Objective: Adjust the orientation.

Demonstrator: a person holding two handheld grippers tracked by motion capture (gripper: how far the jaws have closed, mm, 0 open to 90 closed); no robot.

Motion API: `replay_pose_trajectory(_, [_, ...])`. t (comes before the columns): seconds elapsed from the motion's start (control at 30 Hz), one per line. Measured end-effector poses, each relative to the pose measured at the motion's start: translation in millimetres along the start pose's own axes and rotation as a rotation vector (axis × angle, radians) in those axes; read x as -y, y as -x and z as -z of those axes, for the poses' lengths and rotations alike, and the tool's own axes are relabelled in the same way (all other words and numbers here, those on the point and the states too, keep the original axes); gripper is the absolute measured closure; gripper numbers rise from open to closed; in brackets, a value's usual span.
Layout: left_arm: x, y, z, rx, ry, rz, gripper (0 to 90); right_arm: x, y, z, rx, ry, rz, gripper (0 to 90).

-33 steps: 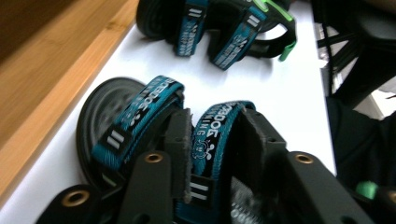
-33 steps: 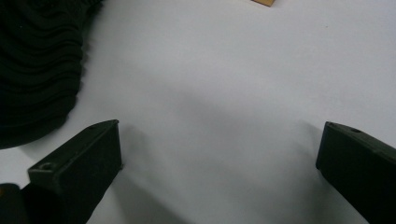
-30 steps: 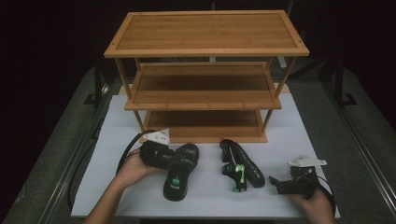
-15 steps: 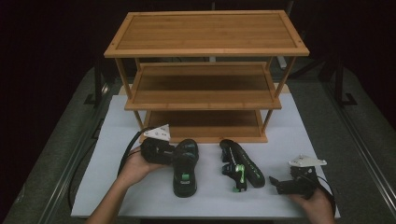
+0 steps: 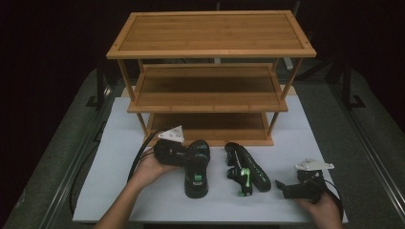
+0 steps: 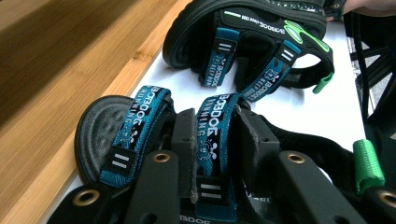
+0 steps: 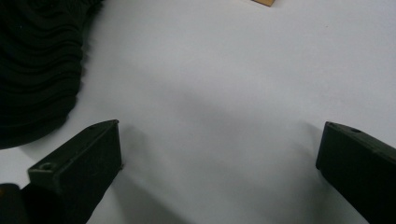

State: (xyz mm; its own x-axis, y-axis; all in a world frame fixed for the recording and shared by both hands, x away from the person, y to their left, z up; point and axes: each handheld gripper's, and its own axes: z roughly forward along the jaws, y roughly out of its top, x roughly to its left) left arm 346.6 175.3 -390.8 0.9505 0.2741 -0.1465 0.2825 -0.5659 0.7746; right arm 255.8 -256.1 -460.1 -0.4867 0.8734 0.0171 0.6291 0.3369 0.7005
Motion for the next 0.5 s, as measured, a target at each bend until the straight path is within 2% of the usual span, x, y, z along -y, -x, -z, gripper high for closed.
replay_pose_trajectory(0.07, [0.5,-0.5,1.0,0.007,0.017,0.012,64.4,0.0,-0.1,0.0,0.000,0.000,0.000,0.0])
replay_pose_trajectory(0.13, [0.2,-0.4,2.1,-0.009,0.022,0.015,56.9,0.0,-0.1,0.0,0.000,0.000,0.000,0.0])
replay_pose_trajectory(0.17, [0.0,-1.1,4.6,-0.022,0.022,0.020,56.9,0.0,-0.1,0.0,0.000,0.000,0.000,0.0])
replay_pose_trajectory(0.27, [0.8,-2.2,10.6,-0.034,0.024,0.036,44.4,0.0,-0.1,0.0,0.000,0.000,0.000,0.0])
replay_pose_trajectory(0.33, [3.3,-1.6,16.0,-0.057,0.030,0.041,37.0,0.0,0.0,0.0,0.000,0.000,0.000,0.0])
replay_pose_trajectory(0.5, [14.0,-1.2,24.3,-0.109,0.007,0.058,22.7,0.0,0.0,0.0,0.000,0.000,0.000,0.0])
